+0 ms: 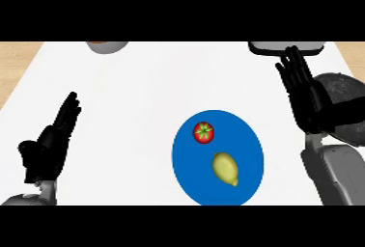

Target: Pick the lemon from the plate and place it in the pan

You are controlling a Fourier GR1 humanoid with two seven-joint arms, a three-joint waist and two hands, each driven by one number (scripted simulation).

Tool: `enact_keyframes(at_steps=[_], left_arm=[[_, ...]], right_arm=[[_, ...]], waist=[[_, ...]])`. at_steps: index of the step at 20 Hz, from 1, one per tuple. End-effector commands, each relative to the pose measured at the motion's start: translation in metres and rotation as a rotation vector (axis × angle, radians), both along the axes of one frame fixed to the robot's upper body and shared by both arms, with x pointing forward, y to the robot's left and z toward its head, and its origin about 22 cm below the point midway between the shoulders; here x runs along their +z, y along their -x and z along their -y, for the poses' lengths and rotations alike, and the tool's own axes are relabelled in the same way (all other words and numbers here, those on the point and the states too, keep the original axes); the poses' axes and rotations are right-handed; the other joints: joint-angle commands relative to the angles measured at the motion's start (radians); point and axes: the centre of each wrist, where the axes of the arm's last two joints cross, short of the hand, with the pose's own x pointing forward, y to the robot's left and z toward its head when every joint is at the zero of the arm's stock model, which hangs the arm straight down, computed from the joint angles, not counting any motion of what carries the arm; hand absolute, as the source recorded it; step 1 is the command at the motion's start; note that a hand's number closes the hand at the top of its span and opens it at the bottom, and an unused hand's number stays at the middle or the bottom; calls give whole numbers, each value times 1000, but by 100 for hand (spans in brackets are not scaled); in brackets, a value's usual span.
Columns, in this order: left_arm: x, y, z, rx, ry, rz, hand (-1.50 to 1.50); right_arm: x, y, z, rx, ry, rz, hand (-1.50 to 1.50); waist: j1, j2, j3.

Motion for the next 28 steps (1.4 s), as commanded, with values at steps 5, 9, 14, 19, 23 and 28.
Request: enact_keyframes(at_steps=[5, 9, 14, 19, 23, 28], left_arm=[[22, -17, 7, -47, 40, 107, 0], [21, -22, 9, 0, 122, 95, 0], [19, -29, -4, 30, 123, 103, 0], [14, -29, -9, 17, 110, 100, 0], [12, -27, -10, 23, 113, 86, 0], [9, -36, -15, 16, 126, 81, 0]], right_arm=[[26, 15, -79, 825, 197, 373, 150], [25, 25, -47, 800, 220, 733, -150], [-3, 29, 19, 629, 274, 991, -150], [1, 39, 102, 641, 505, 1059, -150], [20, 54, 123, 634, 774, 1062, -150], [36, 94, 118, 625, 823, 1056, -150]], waist=[[53, 4, -13], [-37, 3, -5], [-64, 12, -7], [-43, 0, -12], [-42, -6, -14], [-51, -10, -15]])
